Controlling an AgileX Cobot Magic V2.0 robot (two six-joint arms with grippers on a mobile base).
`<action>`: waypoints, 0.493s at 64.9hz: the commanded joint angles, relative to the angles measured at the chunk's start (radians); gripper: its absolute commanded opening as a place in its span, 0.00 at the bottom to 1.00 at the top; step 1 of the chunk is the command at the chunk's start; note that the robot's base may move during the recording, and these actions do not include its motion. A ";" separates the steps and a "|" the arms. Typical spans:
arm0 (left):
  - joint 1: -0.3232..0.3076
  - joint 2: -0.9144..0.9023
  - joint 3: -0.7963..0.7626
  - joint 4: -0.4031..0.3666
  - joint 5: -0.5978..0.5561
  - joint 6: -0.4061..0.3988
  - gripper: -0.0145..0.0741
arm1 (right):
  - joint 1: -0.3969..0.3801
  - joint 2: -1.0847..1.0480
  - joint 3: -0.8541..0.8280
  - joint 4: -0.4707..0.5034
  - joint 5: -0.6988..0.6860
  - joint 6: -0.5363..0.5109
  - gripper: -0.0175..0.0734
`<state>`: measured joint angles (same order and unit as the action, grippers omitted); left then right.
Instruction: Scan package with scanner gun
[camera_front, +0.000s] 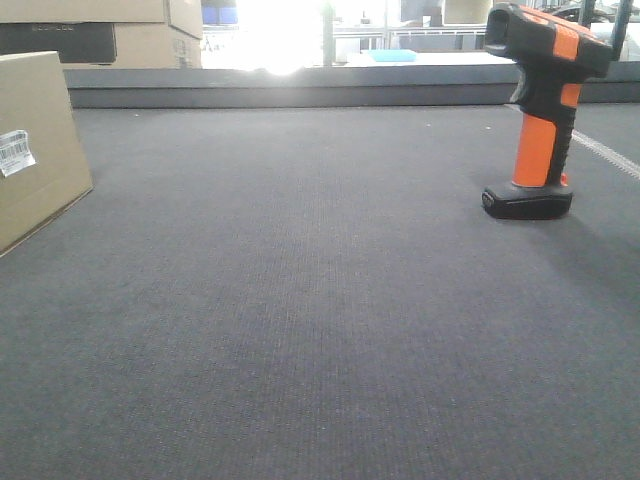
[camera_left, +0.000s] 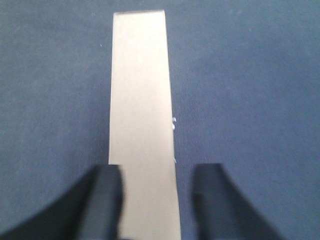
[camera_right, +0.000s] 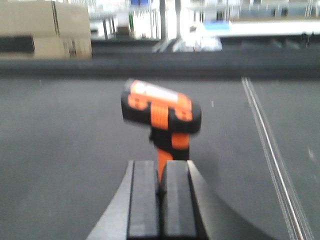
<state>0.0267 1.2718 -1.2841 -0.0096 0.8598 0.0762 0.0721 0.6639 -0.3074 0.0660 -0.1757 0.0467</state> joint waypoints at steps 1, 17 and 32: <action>-0.003 -0.050 0.015 -0.003 0.027 -0.001 0.23 | -0.003 -0.024 0.010 -0.023 0.042 -0.007 0.01; -0.003 -0.232 0.270 -0.032 -0.118 -0.010 0.04 | -0.003 -0.095 0.031 -0.038 0.052 -0.007 0.01; -0.003 -0.482 0.601 -0.145 -0.418 -0.010 0.04 | -0.003 -0.193 0.031 -0.038 0.111 -0.007 0.01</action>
<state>0.0267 0.8637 -0.7661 -0.1172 0.5573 0.0742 0.0721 0.5059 -0.2787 0.0374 -0.0805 0.0467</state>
